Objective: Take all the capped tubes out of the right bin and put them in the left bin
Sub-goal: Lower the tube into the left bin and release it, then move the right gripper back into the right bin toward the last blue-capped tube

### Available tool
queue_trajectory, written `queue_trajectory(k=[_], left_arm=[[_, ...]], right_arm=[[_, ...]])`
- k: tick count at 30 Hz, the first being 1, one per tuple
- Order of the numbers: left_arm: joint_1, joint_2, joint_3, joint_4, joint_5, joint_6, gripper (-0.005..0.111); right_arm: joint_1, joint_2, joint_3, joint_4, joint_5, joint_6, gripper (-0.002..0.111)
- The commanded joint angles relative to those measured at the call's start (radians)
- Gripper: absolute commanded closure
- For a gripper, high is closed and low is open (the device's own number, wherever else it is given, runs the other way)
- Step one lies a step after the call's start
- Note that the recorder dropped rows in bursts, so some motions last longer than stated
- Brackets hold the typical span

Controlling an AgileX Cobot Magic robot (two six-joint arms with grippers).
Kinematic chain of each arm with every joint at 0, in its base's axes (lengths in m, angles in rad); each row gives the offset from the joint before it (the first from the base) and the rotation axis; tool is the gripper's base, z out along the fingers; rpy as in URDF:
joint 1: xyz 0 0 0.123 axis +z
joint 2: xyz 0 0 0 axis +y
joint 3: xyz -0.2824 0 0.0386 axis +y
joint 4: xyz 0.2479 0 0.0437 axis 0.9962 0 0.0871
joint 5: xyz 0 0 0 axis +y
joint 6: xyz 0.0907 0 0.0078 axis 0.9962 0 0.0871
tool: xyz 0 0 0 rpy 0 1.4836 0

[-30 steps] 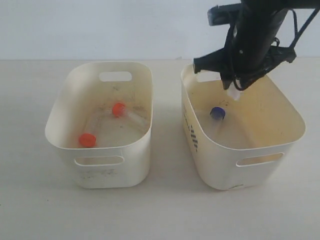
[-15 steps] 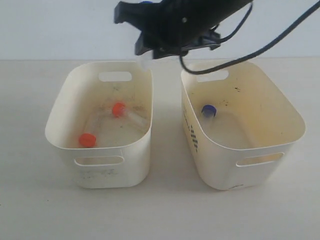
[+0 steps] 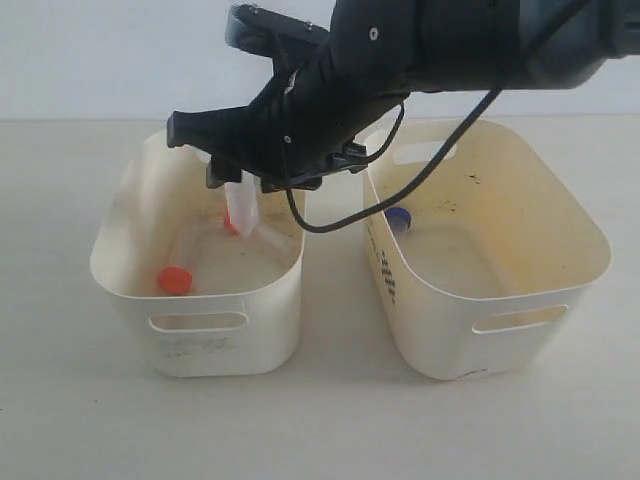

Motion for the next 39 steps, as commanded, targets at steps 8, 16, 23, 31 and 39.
queue_trajectory(k=[8,16,23,31,39], left_arm=[[0.0,0.0,-0.004,-0.006,-0.004,-0.01,0.102],[0.0,0.0,-0.004,-0.006,-0.004,-0.01,0.102],[0.0,0.0,-0.004,-0.006,-0.004,-0.01,0.102],[0.0,0.0,-0.004,-0.006,-0.004,-0.01,0.102],[0.0,0.0,-0.004,-0.006,-0.004,-0.01,0.102]], right_arm=[[-0.023,-0.103,-0.001,-0.007,-0.021,-0.01,0.058],[-0.223,-0.169,-0.001,-0.006,0.132,-0.017,0.061],[-0.379,-0.151,0.001,0.013,0.273,-0.008,0.061],[-0.389,-0.019,0.001,0.059,0.344,-0.019,0.061],[-0.464,-0.008,0.001,0.17,0.384,-0.099,0.061]])
